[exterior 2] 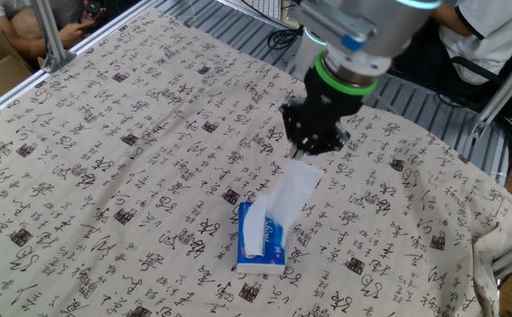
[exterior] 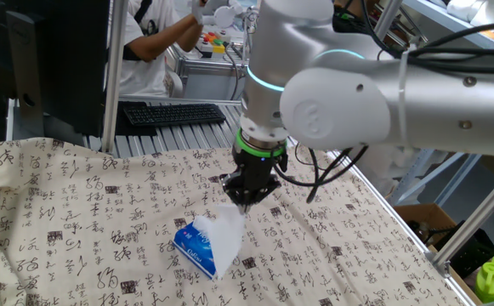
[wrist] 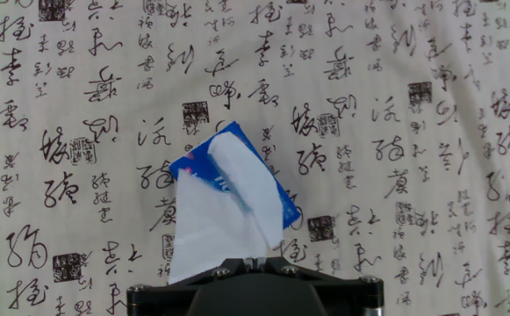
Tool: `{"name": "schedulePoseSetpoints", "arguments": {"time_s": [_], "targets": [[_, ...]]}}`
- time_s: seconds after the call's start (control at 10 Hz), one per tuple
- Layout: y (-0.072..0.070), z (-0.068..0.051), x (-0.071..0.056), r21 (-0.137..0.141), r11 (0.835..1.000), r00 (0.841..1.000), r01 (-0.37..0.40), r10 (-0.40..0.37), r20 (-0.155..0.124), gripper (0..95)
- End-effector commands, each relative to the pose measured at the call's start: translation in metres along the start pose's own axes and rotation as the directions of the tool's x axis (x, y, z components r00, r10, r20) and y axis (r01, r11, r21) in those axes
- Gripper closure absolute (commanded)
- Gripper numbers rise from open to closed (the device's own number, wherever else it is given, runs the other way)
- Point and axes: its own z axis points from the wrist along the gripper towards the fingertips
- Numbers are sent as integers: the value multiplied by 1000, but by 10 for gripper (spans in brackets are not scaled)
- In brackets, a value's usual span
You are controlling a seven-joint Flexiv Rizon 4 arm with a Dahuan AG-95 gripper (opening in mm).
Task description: Pull out a napkin
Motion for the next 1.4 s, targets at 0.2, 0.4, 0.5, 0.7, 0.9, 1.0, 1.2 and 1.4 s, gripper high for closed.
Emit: {"name": "schedulePoseSetpoints", "arguments": {"time_s": [0.2, 0.4, 0.5, 0.7, 0.9, 1.0, 1.2, 1.4], "targets": [[11, 4, 21, -5, 999, 999, -42, 43, 13, 950], [18, 8, 33, -21, 997, 997, -71, 71, 9, 950], [21, 10, 38, -29, 996, 997, -81, 81, 8, 950], [27, 16, 50, -48, 994, 995, -101, 101, 8, 950], [32, 21, 62, -58, 992, 994, -111, 111, 5, 950], [34, 23, 68, -62, 991, 993, -115, 115, 0, 950], [37, 29, 81, -66, 991, 993, -120, 120, -5, 950], [39, 35, 91, -69, 990, 992, -123, 122, -11, 950]]}}
